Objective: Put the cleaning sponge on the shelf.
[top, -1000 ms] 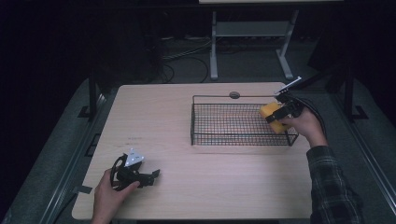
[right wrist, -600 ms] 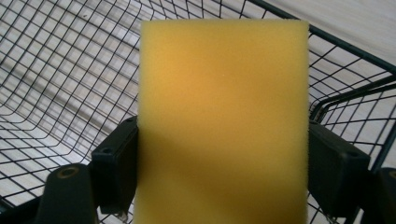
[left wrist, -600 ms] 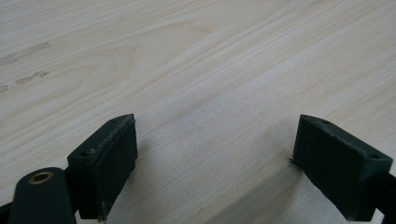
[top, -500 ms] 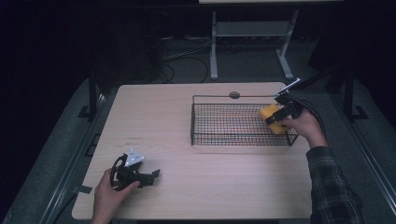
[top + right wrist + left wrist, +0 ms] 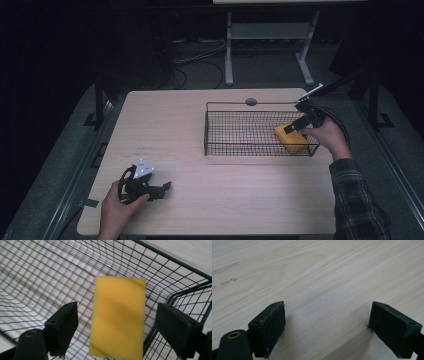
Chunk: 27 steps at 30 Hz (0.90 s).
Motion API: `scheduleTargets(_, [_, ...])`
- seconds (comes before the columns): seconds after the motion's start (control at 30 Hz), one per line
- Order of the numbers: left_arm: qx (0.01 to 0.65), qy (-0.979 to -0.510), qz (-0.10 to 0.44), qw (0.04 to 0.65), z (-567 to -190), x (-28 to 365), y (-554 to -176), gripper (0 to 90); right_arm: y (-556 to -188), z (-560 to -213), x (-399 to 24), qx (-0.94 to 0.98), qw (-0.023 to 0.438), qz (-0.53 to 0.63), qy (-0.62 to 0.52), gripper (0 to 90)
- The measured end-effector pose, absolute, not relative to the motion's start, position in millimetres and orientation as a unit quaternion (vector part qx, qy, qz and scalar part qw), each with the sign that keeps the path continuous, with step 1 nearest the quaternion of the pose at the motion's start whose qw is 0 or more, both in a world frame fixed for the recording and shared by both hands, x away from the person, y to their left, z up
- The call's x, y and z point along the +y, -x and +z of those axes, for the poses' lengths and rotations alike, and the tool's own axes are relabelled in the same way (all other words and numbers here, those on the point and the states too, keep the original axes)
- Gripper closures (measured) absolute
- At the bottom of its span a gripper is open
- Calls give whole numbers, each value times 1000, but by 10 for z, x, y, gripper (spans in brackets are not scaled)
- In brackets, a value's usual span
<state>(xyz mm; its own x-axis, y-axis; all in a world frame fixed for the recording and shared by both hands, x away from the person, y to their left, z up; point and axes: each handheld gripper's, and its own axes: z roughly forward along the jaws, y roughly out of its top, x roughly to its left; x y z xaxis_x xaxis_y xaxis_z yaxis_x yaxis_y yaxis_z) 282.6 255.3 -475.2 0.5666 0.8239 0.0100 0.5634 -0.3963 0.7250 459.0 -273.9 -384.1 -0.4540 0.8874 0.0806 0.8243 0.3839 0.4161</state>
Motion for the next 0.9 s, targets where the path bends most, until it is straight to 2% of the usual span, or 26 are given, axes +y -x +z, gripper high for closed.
scheduleTargets(0.43, [427,-813,188,347,-4753,2549,-2826,128,-4013,-3675,-2798,828,104,249,-491,178])
scheduleTargets(0.9, [427,-813,189,347,-4753,2549,-2826,128,-3301,-3845,-2801,831,110,276,-470,178])
